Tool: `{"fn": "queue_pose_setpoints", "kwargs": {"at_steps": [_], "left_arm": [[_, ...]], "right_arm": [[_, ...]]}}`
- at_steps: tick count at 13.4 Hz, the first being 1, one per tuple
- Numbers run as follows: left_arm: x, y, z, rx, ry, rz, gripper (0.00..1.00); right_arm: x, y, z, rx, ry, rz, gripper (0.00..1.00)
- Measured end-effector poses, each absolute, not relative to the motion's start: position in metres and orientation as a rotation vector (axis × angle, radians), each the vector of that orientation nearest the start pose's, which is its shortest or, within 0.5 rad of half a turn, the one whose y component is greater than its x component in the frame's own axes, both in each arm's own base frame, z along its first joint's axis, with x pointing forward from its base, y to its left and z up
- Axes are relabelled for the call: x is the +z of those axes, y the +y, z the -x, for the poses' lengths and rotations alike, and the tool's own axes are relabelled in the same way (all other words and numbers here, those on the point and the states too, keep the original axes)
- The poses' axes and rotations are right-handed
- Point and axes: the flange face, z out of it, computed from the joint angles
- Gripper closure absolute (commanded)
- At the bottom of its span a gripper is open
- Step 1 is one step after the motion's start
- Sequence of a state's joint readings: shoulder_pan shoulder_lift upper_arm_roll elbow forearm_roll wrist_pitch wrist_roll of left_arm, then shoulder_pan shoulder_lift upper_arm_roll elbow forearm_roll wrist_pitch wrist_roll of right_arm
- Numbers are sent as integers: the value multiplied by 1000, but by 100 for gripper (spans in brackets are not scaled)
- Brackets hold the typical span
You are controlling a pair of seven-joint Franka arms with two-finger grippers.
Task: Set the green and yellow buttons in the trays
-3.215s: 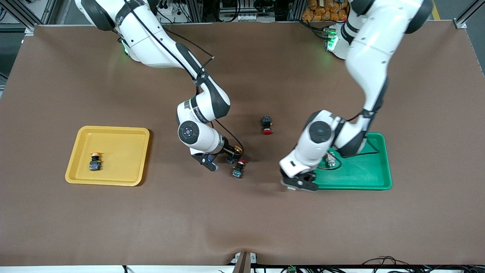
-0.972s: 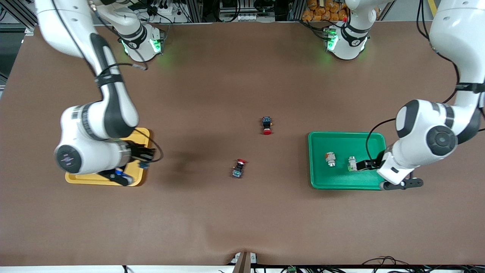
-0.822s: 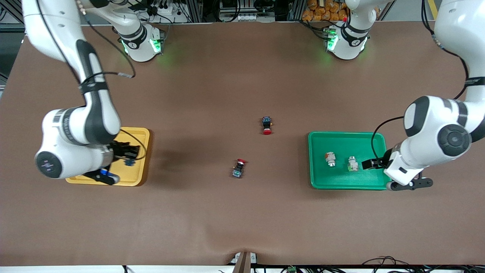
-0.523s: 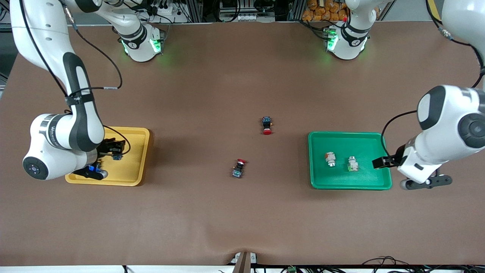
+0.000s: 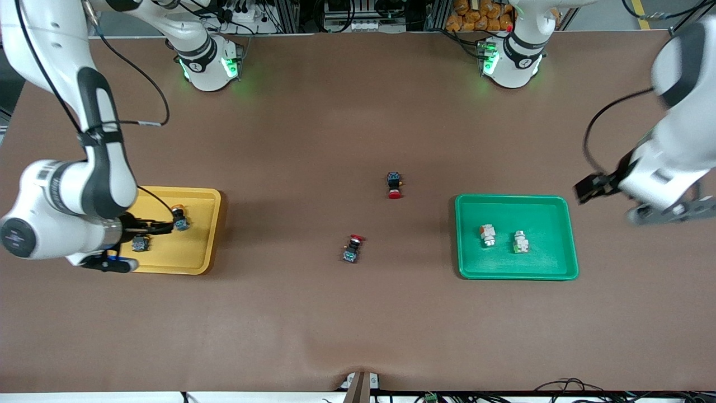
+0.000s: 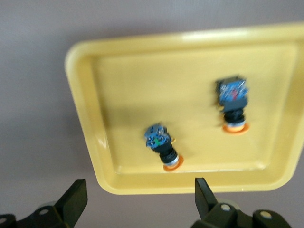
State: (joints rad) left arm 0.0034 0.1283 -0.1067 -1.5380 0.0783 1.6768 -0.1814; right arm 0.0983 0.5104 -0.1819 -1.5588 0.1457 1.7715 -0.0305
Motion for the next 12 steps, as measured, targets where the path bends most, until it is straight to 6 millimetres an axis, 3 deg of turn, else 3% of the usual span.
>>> {"fn": "queue_pose_setpoints", "kwargs": {"at_steps": [2, 7, 9, 12], "left_arm": [[591, -26, -579, -13, -101, 3096, 0], [592, -14, -543, 28, -81, 3095, 0], [602, -10, -535, 3, -79, 3097, 0], [612, -1, -533, -30, -59, 3099, 0]], "right_arm": [[368, -33, -654, 335, 86, 3081, 0], [420, -30, -625, 153, 7, 3130, 0], [457, -27, -616, 112, -4, 3127, 0], [534, -26, -608, 65, -15, 3123, 0]]}}
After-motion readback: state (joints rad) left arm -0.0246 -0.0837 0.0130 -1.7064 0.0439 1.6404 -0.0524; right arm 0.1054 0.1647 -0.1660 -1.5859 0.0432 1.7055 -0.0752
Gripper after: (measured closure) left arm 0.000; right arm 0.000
